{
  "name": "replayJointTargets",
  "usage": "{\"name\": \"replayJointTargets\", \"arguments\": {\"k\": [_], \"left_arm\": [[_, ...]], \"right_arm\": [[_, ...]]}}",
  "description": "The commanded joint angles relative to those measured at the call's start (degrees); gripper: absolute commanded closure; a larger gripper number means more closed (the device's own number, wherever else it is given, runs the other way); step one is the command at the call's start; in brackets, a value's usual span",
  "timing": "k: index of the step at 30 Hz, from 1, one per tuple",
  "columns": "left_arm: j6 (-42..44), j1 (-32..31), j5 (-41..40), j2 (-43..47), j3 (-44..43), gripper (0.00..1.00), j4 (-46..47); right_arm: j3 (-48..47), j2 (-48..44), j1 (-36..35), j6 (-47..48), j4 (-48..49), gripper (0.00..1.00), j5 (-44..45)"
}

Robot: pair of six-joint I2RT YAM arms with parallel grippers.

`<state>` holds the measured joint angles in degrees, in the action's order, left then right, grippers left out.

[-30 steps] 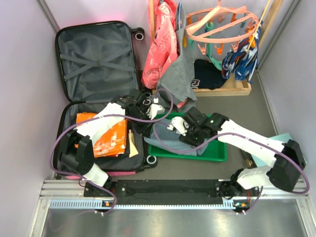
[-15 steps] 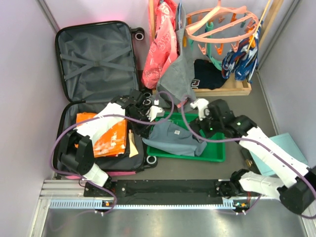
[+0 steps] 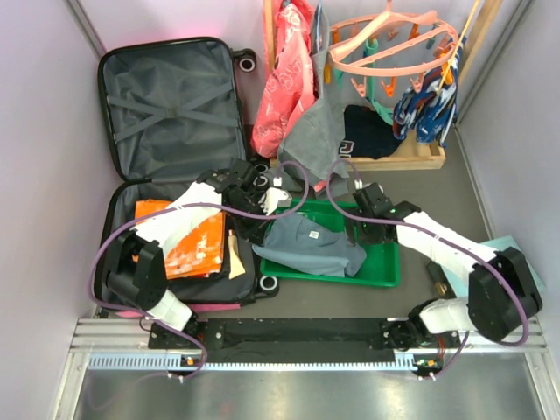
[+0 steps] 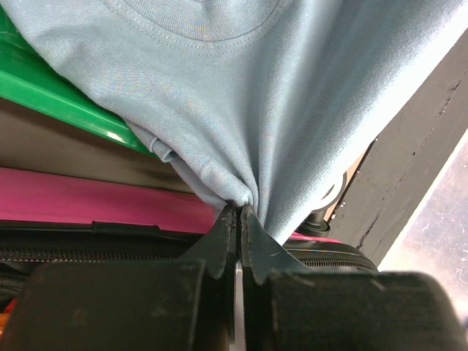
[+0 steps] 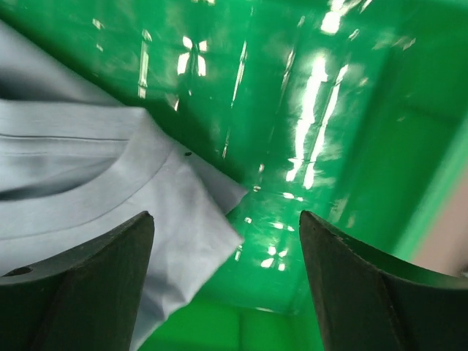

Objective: Open, take out, and arrange the luggage

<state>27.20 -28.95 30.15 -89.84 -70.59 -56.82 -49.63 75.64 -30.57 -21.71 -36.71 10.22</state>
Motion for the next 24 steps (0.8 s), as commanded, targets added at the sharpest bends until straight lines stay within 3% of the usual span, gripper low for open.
{"name": "replayJointTargets", "arguments": {"k": [1, 6, 9, 11, 12, 15, 18, 24], "left_arm": [[0.66, -0.76, -0.71, 2.39, -0.43, 1.00, -1.45], [0.48, -1.11, -1.06, 2.22, -0.52, 1.00, -1.63], [0.22, -1.20, -1.32, 2.57, -0.34, 1.00, -1.46], [0.22, -1.28, -1.24, 2.83, -0.34, 1.00, -1.45], [0.13, -1.20, -1.32, 2.92, -0.34, 1.00, -1.45], [0.05, -1.28, -1.24, 3.18, -0.25, 1.00, -1.37], [-0.39, -1.37, -0.97, 3.27, -0.08, 1.00, -0.84], [-2.33, -2.78, -0.71, 2.66, 0.71, 1.00, 1.44]], "right_arm": [[3.13, 3.02, -0.10, -4.56, 7.34, 0.23, -2.48], [2.87, 8.20, -3.96, -5.00, 9.28, 0.25, -3.35], [2.34, 11.97, -4.59, -5.27, 11.04, 0.32, -6.78], [2.43, 12.95, -4.59, -5.62, 12.44, 0.44, -8.01], [2.52, 13.31, -4.50, -5.71, 12.71, 0.58, -8.54], [2.26, 12.79, -4.50, -5.80, 12.80, 0.83, -7.94], [-0.81, 12.69, -4.50, -4.13, 10.45, 1.00, -4.96], [-10.83, 14.80, -1.43, 2.37, 8.49, 1.00, -1.17]]}}
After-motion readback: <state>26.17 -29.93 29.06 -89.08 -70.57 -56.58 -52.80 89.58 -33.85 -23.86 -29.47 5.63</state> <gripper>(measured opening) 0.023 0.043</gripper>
